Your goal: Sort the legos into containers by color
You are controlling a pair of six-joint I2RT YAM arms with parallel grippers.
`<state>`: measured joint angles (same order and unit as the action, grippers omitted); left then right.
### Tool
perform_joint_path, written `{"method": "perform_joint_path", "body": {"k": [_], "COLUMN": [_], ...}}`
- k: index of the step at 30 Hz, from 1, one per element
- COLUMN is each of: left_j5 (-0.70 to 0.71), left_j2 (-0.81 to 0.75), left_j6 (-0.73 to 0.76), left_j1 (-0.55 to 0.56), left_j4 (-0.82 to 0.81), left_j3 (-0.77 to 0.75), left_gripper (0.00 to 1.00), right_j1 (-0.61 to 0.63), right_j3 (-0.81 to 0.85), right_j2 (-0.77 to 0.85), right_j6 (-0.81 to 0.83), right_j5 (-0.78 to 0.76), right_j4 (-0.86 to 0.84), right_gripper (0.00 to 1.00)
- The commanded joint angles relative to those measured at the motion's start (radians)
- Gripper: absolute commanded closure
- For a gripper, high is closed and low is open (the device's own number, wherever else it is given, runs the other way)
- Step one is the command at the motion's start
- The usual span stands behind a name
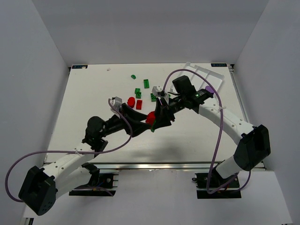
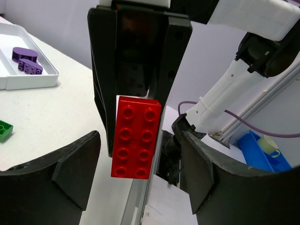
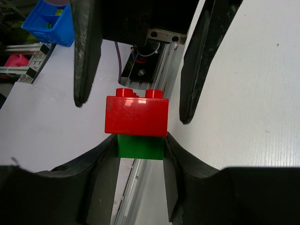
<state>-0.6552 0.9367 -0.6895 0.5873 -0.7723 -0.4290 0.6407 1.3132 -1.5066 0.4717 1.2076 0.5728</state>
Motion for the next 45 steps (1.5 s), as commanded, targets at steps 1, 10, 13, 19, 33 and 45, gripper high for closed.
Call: {"method": "perform_joint_path", "body": {"k": [1, 10, 13, 19, 33, 45], "left_j5": [-0.035, -0.063, -0.017, 0.121, 0.224, 0.284], "left_j2": [0.019, 0.102, 0.044, -0.088, -0.078, 0.016], "left_j6": [0.01, 0.015, 0.104, 0.286, 0.278, 0.091], "left_j1": [0.012, 0.026, 0.026, 0.006, 0.002, 0.003], "left_j4": [-0.039, -0.015, 0.118, 0.387, 0.409, 0.305], "left_j3": [-0.033, -0.077, -0.112, -0.169, -0.174, -0.125], "left_gripper": [0.22, 0.62, 0.86, 0.98, 0.99, 1.0], "right_j1": [-0.004, -0.006, -0.007, -0.078, -0.189, -0.301], "right_j3": [0.034, 0.011, 0.005, -0.06, -0.107, 0.087], "right_j2": [0.005, 0.005, 0.003, 0.051, 0.056, -0.23], "right_j6": [-0.016, -0.039, -0.006, -0.019, -0.197, -0.478], "right_j5": [0.032, 0.032, 0.018, -0.068, -0.483, -1.162], "right_j4": [-0.034, -0.065, -0.035, -0.043, -0.247, -0.47], "right_gripper": [1.0, 1.0, 1.0, 1.0, 1.0, 1.0]}}
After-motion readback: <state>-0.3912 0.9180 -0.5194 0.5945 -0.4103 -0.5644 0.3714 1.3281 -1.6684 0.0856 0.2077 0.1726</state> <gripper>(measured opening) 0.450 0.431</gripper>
